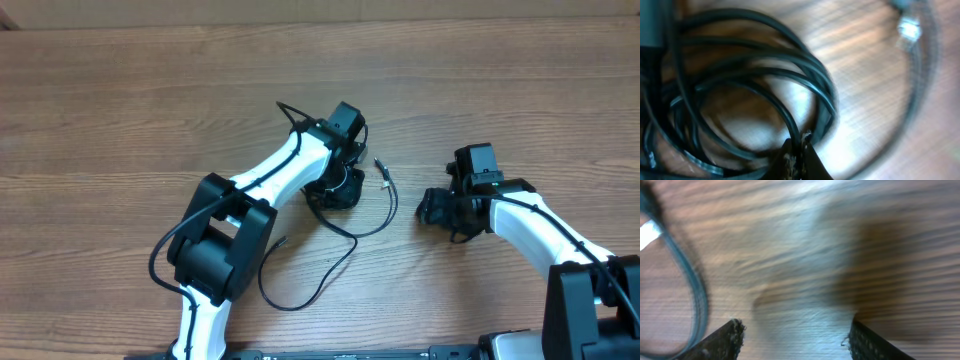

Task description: Untangle cables

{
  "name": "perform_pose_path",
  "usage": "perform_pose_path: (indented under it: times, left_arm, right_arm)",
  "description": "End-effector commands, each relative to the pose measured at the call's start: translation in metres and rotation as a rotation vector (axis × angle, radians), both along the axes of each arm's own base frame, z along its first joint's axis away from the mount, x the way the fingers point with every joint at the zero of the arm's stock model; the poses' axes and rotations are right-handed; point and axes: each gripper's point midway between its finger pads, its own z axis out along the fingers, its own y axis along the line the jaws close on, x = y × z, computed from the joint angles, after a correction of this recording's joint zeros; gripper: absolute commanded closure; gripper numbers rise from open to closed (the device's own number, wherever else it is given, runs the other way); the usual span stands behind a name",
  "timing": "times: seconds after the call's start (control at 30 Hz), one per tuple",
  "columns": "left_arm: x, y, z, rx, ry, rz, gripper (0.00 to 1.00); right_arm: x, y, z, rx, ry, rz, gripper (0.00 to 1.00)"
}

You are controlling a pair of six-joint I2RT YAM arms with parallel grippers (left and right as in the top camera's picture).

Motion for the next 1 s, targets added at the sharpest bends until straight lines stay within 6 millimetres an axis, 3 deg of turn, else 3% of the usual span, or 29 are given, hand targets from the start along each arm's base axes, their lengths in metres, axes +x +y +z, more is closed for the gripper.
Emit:
perform_pose_path:
  times: [0.0, 0.13, 0.23, 0.4, 0.6, 0.8, 0.97]
  left_arm:
    - [0.002, -0.033, 0.057, -0.247, -0.005, -0.135, 0.96]
    - [-0.008, -0.041, 0.076, -0.396, 0.060, -0.185, 0.96]
    - [-0.007, -0.042, 0.089, -0.503, 0.090, -0.182, 0.96]
    - [-0.008, -0.049, 0.125, -0.763, 0.115, -0.239, 0.96]
    - [-0.002, -0.044, 0.175, -1.088, 0.106, -0.277, 0.96]
    - [-0.006, -0.047, 0.181, -1.123, 0.118, -0.289, 0.96]
    - [-0.010, -0.054, 0.188, -1.144, 0.120, -0.314, 0.96]
  right_arm:
    - [-0.008, 0.037, 0.006, 0.197, 0.033, 0.132, 0.34]
    - [0.017, 0.075, 0.051, 0.434, -0.058, 0.206, 0.34]
    - [0.027, 0.087, 0.067, 0.510, -0.109, 0.236, 0.31]
    - [0.029, 0.086, 0.067, 0.507, -0.119, 0.238, 0.34]
    - [0.033, 0.084, 0.066, 0.493, -0.117, 0.202, 0.34]
    - [0.047, 0.080, 0.066, 0.490, -0.106, 0.061, 0.34]
    - [0.044, 0.087, 0.066, 0.523, -0.024, -0.060, 0.40]
